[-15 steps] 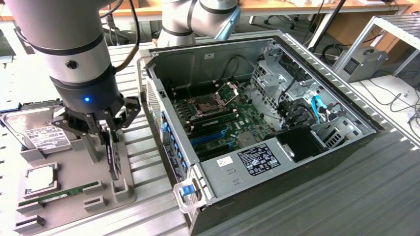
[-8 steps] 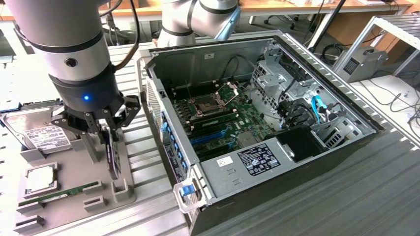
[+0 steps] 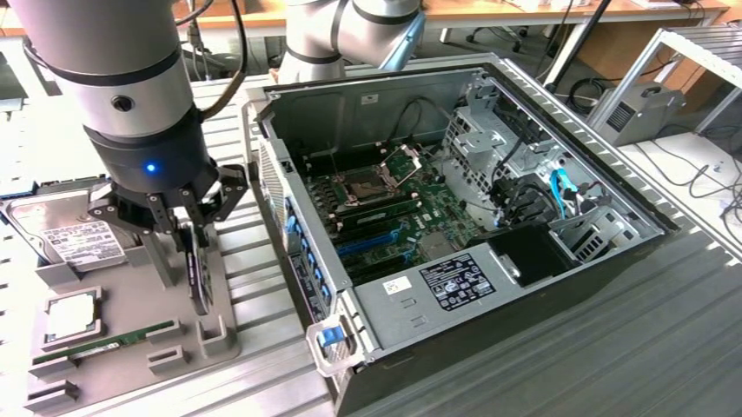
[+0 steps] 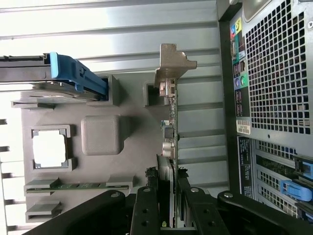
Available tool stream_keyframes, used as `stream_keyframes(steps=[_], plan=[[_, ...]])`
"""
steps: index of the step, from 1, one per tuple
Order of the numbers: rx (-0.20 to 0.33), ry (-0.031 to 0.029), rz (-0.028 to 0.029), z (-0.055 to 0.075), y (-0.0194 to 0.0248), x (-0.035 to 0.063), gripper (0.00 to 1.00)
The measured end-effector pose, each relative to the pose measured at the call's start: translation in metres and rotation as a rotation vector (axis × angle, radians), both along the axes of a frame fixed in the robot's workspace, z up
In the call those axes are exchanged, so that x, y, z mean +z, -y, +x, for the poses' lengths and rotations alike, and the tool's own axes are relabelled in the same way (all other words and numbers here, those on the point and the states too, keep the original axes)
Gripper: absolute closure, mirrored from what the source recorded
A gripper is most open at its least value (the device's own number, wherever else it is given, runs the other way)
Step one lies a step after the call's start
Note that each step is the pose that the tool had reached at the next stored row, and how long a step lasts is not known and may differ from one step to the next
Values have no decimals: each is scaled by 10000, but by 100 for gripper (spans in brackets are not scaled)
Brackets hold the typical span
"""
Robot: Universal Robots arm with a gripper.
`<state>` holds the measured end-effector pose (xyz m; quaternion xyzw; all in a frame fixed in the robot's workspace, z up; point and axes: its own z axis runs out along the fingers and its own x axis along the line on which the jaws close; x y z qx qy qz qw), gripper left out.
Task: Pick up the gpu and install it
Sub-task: 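Pick up the gpu and move the gpu toward the slot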
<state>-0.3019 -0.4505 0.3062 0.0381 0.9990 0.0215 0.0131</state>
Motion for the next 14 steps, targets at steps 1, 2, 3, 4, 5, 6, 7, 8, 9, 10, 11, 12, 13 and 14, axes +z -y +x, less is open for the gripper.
stream_keyframes(steps=[1, 2, 3, 4, 5, 6, 7, 8, 9, 10, 11, 12, 13, 14], plan=[[0, 0, 0, 0, 0, 5, 74], [0, 0, 0, 0, 0, 9, 74], [0, 1, 1, 0, 0, 14, 74], [0, 1, 1, 0, 0, 18, 74], [0, 1, 1, 0, 0, 22, 74], [0, 1, 1, 0, 0, 26, 74], [0, 0, 0, 0, 0, 32, 74], [0, 0, 0, 0, 0, 37, 74], [0, 1, 0, 0, 0, 43, 74], [0, 1, 1, 0, 0, 47, 74], [0, 0, 0, 0, 0, 51, 74], [0, 0, 0, 0, 0, 55, 74], [0, 0, 0, 0, 0, 59, 74], [0, 0, 0, 0, 0, 64, 74]])
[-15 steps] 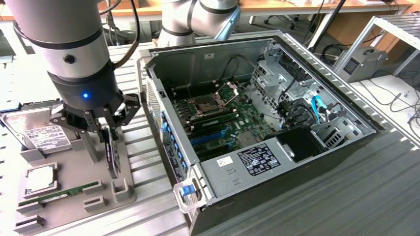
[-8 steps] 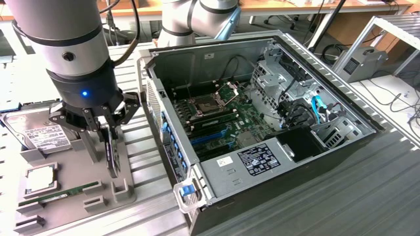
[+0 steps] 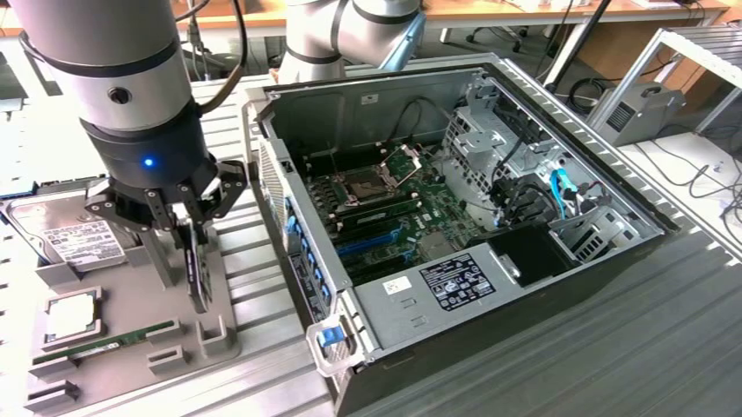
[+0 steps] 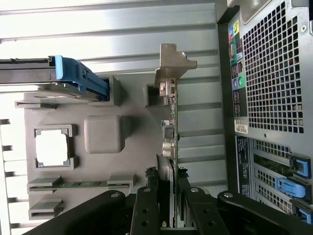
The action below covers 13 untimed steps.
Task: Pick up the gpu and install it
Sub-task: 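Pick up the gpu and move the gpu toward the slot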
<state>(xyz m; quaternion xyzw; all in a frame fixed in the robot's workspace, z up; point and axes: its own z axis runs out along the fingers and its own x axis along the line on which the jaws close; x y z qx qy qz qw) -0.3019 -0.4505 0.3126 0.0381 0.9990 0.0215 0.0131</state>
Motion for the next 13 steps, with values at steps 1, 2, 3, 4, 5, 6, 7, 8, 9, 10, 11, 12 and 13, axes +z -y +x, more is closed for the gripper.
stream_keyframes(steps=[1, 2, 3, 4, 5, 6, 7, 8, 9, 10, 11, 12, 13], plan=[[0, 0, 0, 0, 0, 4, 74], [0, 0, 0, 0, 0, 8, 74], [0, 0, 0, 0, 0, 12, 74], [0, 0, 0, 0, 0, 16, 74], [0, 0, 1, 0, 0, 21, 74], [0, 0, 0, 0, 0, 26, 74], [0, 0, 0, 0, 0, 35, 74], [0, 0, 0, 0, 0, 44, 74], [0, 0, 0, 0, 0, 48, 74], [0, 0, 0, 0, 0, 53, 74], [0, 0, 0, 0, 0, 57, 74], [0, 0, 0, 0, 0, 61, 74], [0, 1, 0, 0, 0, 66, 74]])
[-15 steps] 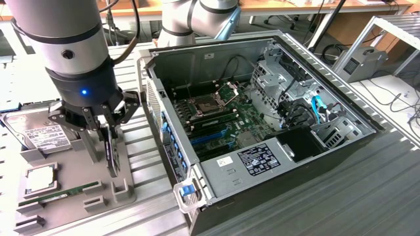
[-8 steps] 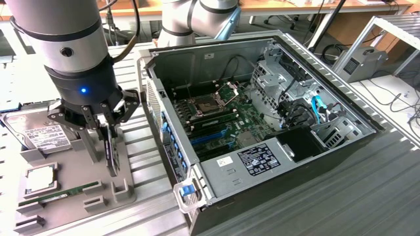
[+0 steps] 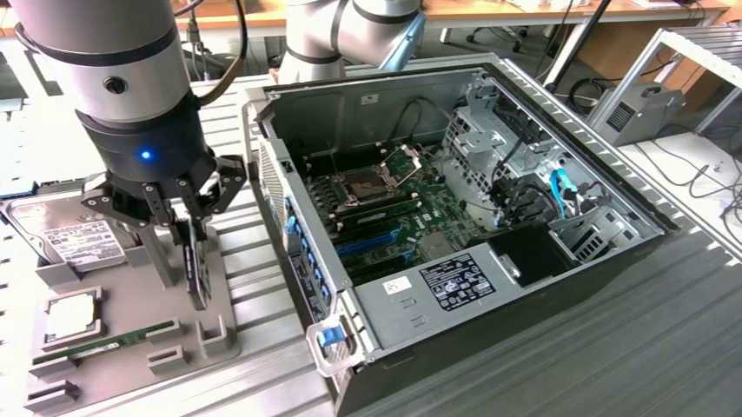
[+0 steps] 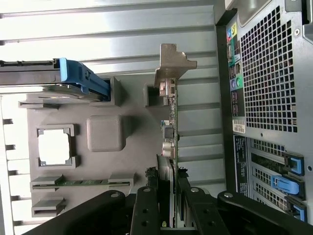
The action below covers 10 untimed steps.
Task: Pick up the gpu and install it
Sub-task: 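Pick up the gpu and move the gpu toward the slot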
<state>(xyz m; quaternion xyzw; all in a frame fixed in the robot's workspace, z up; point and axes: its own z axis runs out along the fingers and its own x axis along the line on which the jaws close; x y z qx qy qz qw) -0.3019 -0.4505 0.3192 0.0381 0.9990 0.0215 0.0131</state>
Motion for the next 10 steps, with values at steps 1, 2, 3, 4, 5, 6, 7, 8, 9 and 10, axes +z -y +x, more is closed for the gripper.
stream_keyframes(steps=[1, 2, 3, 4, 5, 6, 7, 8, 9, 10], plan=[[0, -1, -1, 0, 0, 5, 74], [0, 0, 0, 0, 0, 9, 74], [0, 0, 0, 0, 0, 13, 74], [0, 0, 0, 0, 0, 18, 74], [0, 0, -1, 0, 0, 22, 74], [0, -1, 0, 0, 0, 26, 74], [0, -1, -1, 0, 0, 30, 74], [0, 0, 0, 0, 0, 36, 74], [0, 0, 0, 0, 0, 39, 74], [0, 0, 0, 0, 0, 45, 74]])
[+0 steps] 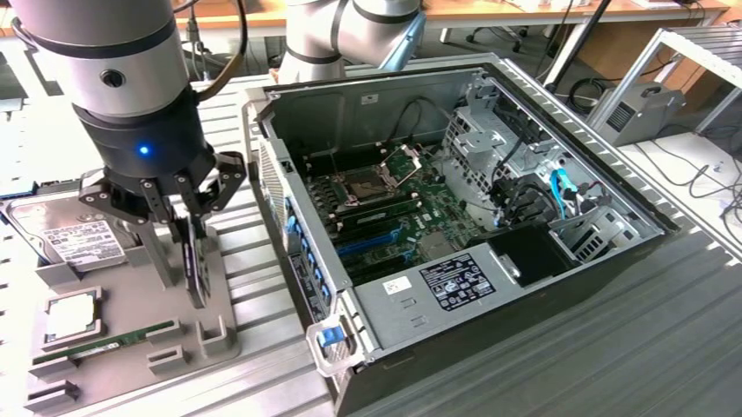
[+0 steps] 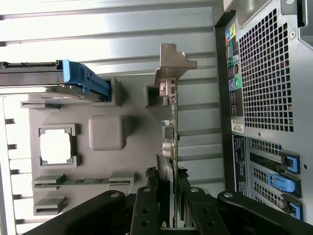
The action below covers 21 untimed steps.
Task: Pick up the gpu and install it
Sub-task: 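Pick up the gpu and move the gpu toward the slot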
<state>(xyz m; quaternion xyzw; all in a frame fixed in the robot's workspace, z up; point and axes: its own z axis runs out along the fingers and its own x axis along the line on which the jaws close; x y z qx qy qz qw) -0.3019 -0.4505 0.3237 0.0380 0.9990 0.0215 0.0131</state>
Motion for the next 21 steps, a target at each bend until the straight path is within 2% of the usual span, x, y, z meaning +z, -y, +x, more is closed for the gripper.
stream_keyframes(steps=[21], plan=[[0, 0, 0, 0, 0, 93, 74]])
